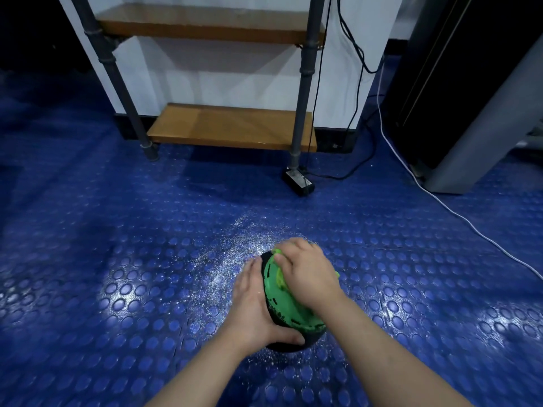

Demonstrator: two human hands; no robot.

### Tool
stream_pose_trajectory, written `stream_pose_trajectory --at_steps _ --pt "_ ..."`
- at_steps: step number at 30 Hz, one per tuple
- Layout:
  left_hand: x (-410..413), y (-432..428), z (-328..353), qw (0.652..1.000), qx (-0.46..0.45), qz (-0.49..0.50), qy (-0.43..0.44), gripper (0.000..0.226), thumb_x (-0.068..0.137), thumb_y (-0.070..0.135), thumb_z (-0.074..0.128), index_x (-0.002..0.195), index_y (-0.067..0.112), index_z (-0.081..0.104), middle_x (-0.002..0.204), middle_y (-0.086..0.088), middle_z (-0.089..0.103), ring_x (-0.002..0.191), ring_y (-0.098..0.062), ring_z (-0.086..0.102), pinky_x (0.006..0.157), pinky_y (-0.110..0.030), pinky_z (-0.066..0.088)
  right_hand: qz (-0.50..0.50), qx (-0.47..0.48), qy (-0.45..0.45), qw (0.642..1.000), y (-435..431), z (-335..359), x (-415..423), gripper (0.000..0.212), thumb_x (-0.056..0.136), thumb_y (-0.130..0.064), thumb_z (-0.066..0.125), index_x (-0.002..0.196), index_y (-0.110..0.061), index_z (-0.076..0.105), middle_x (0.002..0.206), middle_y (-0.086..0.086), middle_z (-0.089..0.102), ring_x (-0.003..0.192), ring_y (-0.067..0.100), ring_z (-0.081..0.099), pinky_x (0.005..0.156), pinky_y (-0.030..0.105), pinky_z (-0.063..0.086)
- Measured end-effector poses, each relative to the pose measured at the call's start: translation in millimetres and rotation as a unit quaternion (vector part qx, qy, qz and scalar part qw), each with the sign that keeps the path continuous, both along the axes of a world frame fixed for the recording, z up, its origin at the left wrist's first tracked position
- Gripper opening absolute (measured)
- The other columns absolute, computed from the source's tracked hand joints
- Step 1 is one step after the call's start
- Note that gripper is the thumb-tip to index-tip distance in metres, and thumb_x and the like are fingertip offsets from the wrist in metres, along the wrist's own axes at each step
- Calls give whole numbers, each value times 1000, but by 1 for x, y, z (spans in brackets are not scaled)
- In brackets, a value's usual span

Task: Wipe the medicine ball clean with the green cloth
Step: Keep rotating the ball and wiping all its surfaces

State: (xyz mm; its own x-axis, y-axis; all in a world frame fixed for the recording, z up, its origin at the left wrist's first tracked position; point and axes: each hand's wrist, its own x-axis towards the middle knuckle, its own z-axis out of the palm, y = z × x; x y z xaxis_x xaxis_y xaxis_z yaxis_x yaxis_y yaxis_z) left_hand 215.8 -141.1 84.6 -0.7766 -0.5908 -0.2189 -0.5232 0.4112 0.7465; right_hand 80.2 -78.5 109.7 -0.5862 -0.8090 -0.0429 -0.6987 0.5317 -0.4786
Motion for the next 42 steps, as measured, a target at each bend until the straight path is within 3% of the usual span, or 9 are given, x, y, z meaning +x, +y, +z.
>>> stream_pose_trajectory --at_steps 4,10,15,18,26,33,36,39,42 --pt "0 3 1 1000 12 7 -12 163 32 56 92 152 26 -15 159 14 -16 147 -10 -14 123 -39 5 -51 54 -70 995 -22 7 -18 35 99 -39 36 109 -16 61 115 9 56 107 32 53 86 37 44" --pt "-9 -5 9 999 29 6 -38 165 28 55 93 153 22 -10 160 8 -9 149 -14 -8 123 -37 9 -19 -3 55 998 -9 4 10 32 99 -37 40 121 -25 60 126 -2 56 112 25 50 95 31 38" --pt "-12 -12 8 998 31 0 -53 161 30 51 91 154 20 -6 162 0 -4 150 -16 -2 122 -37 11 32 -50 120 991 12 5 31 32 84 -35 45 100 -28 72 111 -4 68 96 20 63 84 27 52" --pt "-12 -11 10 998 18 -18 -54 169 20 62 85 154 20 -8 162 1 -6 150 -15 -8 123 -38 8 63 -7 52 997 7 9 22 32 94 -37 44 118 -29 63 129 -6 55 117 22 47 100 36 40" --pt "-17 -5 11 998 12 -15 -61 164 31 53 94 153 26 -13 162 6 -14 149 -19 -12 123 -40 4 -62 73 -57 994 -33 12 -16 32 98 -36 37 102 -14 60 113 11 56 107 34 47 87 40 40" --pt "-15 -8 10 999 18 -21 -45 161 33 49 94 154 20 -8 161 6 -6 149 -15 -8 123 -38 6 1 -59 72 996 -7 0 14 30 95 -38 41 105 -23 66 109 -3 62 97 22 50 87 37 42" --pt "-10 -12 4 999 31 -12 -37 152 40 41 92 154 22 -7 162 3 -4 150 -15 -1 122 -37 10 35 -129 60 989 14 -8 34 34 89 -39 42 109 -26 67 116 -6 63 103 20 53 90 35 43" --pt "-6 -9 3 999 37 -10 -32 159 26 57 83 154 24 -7 161 5 -4 149 -15 0 122 -36 11 68 -136 67 986 25 -12 33 32 88 -39 46 111 -28 65 119 -6 61 107 23 54 91 41 45" --pt "-9 -5 7 1000 24 -9 -18 163 18 67 77 153 24 -5 159 6 1 148 -19 3 122 -39 13 -8 -99 63 993 18 -6 24 36 91 -44 43 116 -30 63 128 -6 54 116 22 45 95 41 38"
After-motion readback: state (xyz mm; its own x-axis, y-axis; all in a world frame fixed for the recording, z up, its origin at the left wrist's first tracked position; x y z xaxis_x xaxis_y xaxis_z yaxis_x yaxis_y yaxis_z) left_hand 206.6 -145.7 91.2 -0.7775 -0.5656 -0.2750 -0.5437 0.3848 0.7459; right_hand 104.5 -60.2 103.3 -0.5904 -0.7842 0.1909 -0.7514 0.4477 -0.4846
